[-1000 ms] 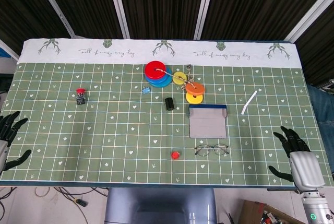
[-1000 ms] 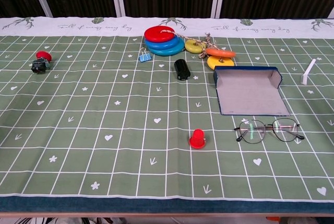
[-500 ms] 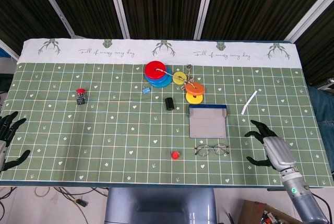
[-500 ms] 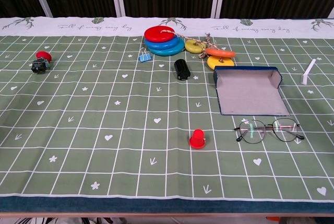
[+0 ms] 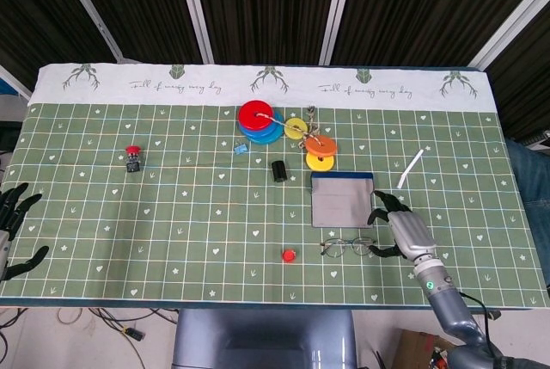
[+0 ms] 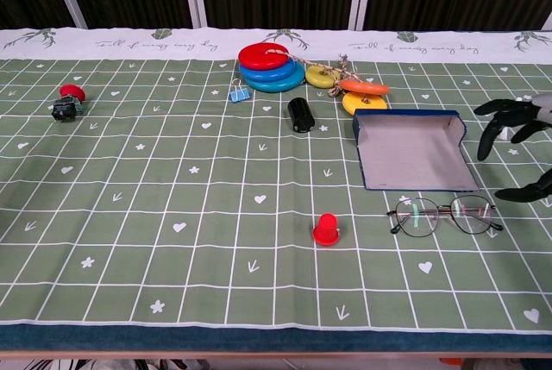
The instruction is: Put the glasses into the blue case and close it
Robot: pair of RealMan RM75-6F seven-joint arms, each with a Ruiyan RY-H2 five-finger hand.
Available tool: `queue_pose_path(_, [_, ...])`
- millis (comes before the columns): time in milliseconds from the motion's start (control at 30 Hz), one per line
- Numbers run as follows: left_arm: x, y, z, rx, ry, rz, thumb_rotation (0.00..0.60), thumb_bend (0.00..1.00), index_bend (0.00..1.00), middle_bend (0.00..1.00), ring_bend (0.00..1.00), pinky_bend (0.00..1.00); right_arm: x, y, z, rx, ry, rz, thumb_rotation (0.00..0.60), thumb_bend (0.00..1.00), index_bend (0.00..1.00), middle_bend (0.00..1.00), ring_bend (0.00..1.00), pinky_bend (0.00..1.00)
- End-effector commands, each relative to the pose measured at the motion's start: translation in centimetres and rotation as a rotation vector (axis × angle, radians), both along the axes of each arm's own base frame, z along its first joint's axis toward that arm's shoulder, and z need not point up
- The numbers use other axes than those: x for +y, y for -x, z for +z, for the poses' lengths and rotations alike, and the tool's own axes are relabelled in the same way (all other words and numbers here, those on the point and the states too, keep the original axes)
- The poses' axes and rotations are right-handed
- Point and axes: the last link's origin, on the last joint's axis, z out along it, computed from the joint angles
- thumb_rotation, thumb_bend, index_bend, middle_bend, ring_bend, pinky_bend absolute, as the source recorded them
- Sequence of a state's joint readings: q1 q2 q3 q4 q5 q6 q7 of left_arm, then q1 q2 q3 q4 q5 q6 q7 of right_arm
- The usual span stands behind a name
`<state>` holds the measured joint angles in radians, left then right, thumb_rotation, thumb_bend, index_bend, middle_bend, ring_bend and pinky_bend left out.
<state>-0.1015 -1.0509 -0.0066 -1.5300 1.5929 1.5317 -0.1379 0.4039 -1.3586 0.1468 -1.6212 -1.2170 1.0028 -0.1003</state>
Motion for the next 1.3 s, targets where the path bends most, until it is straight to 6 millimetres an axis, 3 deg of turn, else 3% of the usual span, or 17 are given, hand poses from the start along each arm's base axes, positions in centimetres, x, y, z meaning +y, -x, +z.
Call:
queue_pose_path(33, [0.0, 0.0, 0.0, 0.001, -0.001, 0.001, 0.6, 0.23, 0.11, 0.0, 0.0, 0.0, -0.2, -0.2, -0.7, 0.009, -0.008, 0.005, 0.6, 0.3, 0.47, 0.07, 0.06, 0.2])
queue_pose_path(733, [0.0, -0.1, 0.0, -0.003, -0.009, 0.001, 0.6, 0.23, 0.11, 0.0, 0.0, 0.0, 0.2, -1.3, -4.5, 0.027, -0.049, 0.013, 0.6, 0.36, 0.51, 0.07, 0.06, 0.2])
queue_pose_path(1300, [0.2, 0.0, 0.1, 0.005, -0.019, 0.004, 0.6, 0.23, 0.11, 0.0, 0.0, 0.0, -0.3, -1.6, -5.8, 0.027, -0.053, -0.007, 0.6, 0.4, 0.55, 0.07, 0.06, 0.2])
